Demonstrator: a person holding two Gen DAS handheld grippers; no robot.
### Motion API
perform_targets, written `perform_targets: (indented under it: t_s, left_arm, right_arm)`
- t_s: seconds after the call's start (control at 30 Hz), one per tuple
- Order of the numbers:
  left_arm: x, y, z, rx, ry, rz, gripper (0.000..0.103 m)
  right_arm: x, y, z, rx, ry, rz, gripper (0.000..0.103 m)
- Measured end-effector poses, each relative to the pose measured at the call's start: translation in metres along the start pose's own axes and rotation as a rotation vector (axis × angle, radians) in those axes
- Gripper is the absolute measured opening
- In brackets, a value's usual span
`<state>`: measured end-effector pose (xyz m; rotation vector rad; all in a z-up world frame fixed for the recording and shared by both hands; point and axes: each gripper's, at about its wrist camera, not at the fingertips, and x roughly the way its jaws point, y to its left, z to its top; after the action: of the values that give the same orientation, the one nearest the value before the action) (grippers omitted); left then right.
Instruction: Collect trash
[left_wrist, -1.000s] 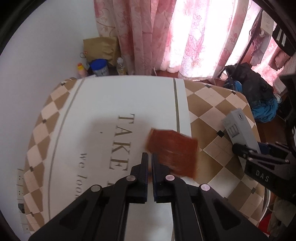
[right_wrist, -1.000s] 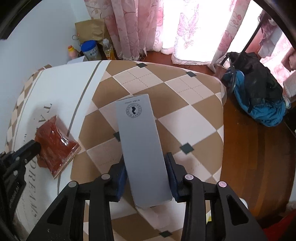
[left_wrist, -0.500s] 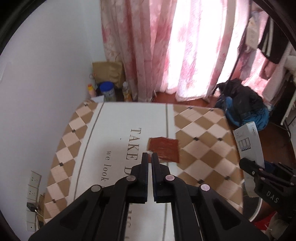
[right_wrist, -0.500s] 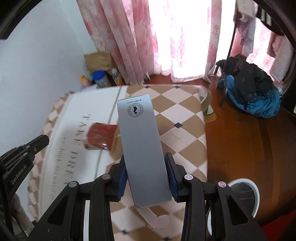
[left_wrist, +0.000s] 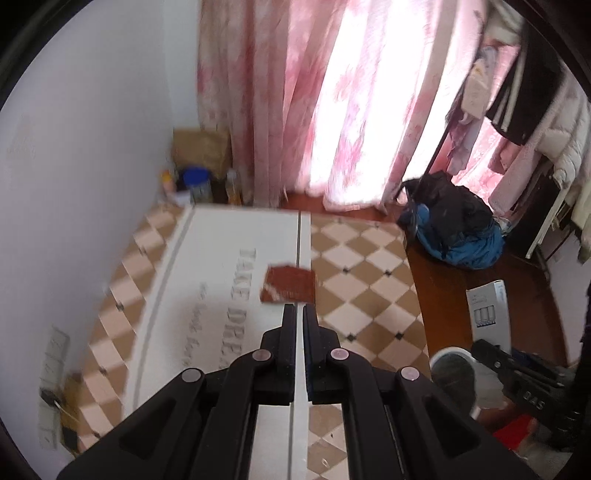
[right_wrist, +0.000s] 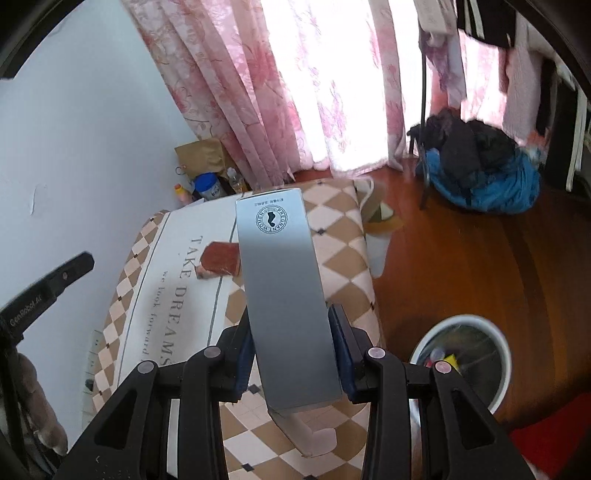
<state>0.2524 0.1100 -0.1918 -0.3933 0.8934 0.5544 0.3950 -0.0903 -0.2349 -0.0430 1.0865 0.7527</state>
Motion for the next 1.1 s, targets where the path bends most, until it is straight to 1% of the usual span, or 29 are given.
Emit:
perform_targets:
  t_s: [0.07, 0.1, 0.17, 0.2, 0.23, 0.27, 0.3, 0.5, 0.53, 0.67, 0.7, 0.73, 0.77, 0.8, 0.83, 0.87, 0.9, 0.93, 1.0, 1.07, 1.1]
  left_arm:
    - [0.017, 0.009, 0.001, -0.031, 0.046, -0.035, 0.003]
    - [0.029, 0.014, 0.001, -0.046, 0.078, -0.037, 0.004]
    - [0.049, 0.018, 0.005, -0.044, 0.108, -0.036, 0.009]
    - [0.059, 0.019, 0.007, -0.041, 0.122, -0.021, 0.025]
    - [0.068, 0.021, 0.010, -0.039, 0.130, -0.017, 0.063]
    - [0.074, 0.022, 0.011, -0.038, 0.128, -0.018, 0.085]
    - [0.086, 0.023, 0.016, -0.033, 0.128, -0.015, 0.103]
    - [0.154, 0.024, 0.031, -0.036, 0.201, 0.044, 0.103]
    - [0.172, 0.020, 0.033, -0.024, 0.234, 0.042, 0.103]
    - [0.215, 0.012, 0.032, 0.000, 0.326, 0.038, 0.102]
    - [0.221, 0.010, 0.030, 0.005, 0.338, 0.042, 0.093]
    - [0.225, 0.008, 0.028, 0.016, 0.341, 0.051, 0.071]
    - [0.227, 0.006, 0.026, 0.026, 0.345, 0.068, 0.059]
    - [0.224, 0.005, 0.024, 0.035, 0.324, 0.075, 0.054]
    - [0.219, 0.002, 0.024, 0.045, 0.300, 0.074, 0.029]
    - [0.216, 0.001, 0.024, 0.054, 0.289, 0.090, 0.020]
    - [0.211, 0.000, 0.024, 0.060, 0.276, 0.102, 0.015]
    - [0.204, 0.000, 0.022, 0.058, 0.269, 0.086, 0.011]
    - [0.193, -0.001, 0.019, 0.060, 0.254, 0.082, 0.009]
    - [0.181, 0.001, 0.018, 0.058, 0.232, 0.070, 0.005]
    - [0.173, 0.002, 0.017, 0.056, 0.223, 0.065, 0.005]
  right_arm:
    - [0.016, -0.002, 0.001, 0.018, 0.021, 0.010, 0.040]
    - [0.024, -0.002, 0.002, 0.028, 0.033, 0.014, 0.040]
    - [0.046, -0.003, 0.007, 0.049, 0.062, 0.021, 0.040]
    - [0.061, -0.002, 0.012, 0.054, 0.080, 0.019, 0.040]
    - [0.070, -0.001, 0.015, 0.055, 0.092, 0.015, 0.040]
    - [0.079, -0.001, 0.019, 0.056, 0.101, 0.012, 0.040]
    - [0.093, 0.002, 0.025, 0.051, 0.113, 0.003, 0.040]
    - [0.143, 0.005, 0.053, 0.034, 0.145, -0.043, 0.040]
    - [0.151, 0.005, 0.058, 0.033, 0.150, -0.052, 0.040]
    - [0.174, 0.003, 0.071, 0.019, 0.165, -0.085, 0.040]
    - [0.177, 0.002, 0.073, 0.018, 0.167, -0.088, 0.040]
    - [0.181, 0.001, 0.074, 0.018, 0.171, -0.093, 0.040]
    - [0.184, 0.000, 0.074, 0.017, 0.173, -0.095, 0.040]
    - [0.185, -0.001, 0.074, 0.015, 0.175, -0.096, 0.040]
    - [0.187, -0.002, 0.074, 0.012, 0.177, -0.098, 0.040]
    - [0.188, -0.003, 0.074, 0.011, 0.178, -0.099, 0.040]
    - [0.188, -0.004, 0.073, 0.011, 0.177, -0.100, 0.040]
    - [0.187, -0.005, 0.072, 0.011, 0.175, -0.097, 0.040]
    - [0.182, -0.006, 0.068, 0.016, 0.168, -0.090, 0.040]
    - [0.173, -0.005, 0.064, 0.016, 0.153, -0.080, 0.039]
    - [0.169, -0.005, 0.062, 0.017, 0.146, -0.079, 0.039]
